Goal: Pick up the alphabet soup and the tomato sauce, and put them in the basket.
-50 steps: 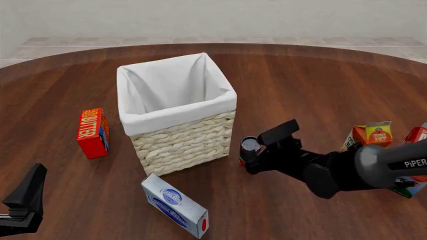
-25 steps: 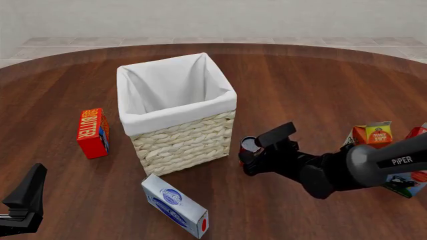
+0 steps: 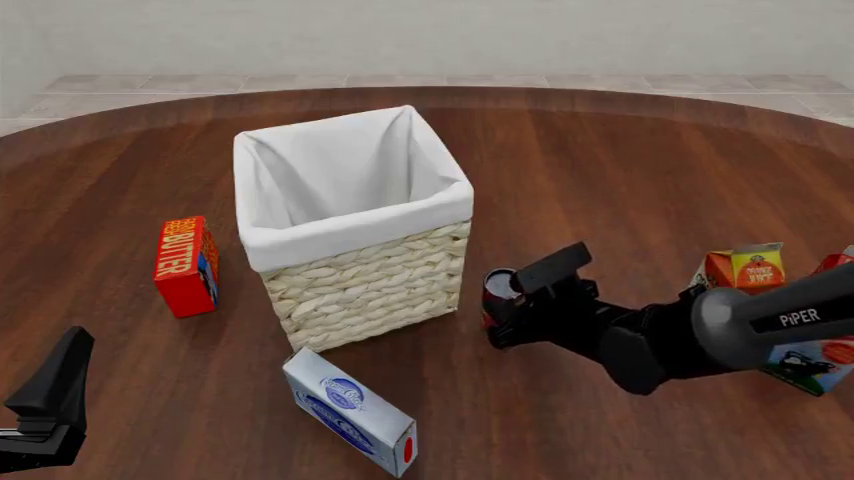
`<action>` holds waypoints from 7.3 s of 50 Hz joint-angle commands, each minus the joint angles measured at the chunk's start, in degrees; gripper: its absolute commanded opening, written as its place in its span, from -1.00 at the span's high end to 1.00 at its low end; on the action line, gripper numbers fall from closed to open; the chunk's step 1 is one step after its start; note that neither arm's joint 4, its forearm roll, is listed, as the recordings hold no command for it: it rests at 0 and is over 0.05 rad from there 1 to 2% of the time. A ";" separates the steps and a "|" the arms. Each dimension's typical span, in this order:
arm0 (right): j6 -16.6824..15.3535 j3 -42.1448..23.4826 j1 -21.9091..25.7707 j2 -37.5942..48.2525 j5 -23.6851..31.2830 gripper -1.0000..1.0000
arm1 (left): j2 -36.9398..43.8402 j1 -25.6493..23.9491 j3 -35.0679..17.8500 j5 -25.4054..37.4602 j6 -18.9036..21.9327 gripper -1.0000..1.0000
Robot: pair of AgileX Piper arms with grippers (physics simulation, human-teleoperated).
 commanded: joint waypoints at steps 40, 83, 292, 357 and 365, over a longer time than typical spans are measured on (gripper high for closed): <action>-0.83 2.05 -1.19 -10.81 3.94 1.00 | 0.00 0.00 0.00 0.00 0.00 -1.00; -4.78 -2.30 -1.71 -24.41 16.78 1.00 | 0.00 0.00 0.00 0.00 0.00 -1.00; -9.90 -36.02 9.60 -15.57 34.73 1.00 | 0.00 0.00 0.00 0.00 0.00 -1.00; -11.03 -43.17 9.95 -7.47 41.25 1.00 | 0.00 0.00 0.00 0.00 0.00 -1.00; -10.13 -41.16 10.08 -7.31 39.89 1.00 | 0.00 0.00 0.00 0.00 0.00 -1.00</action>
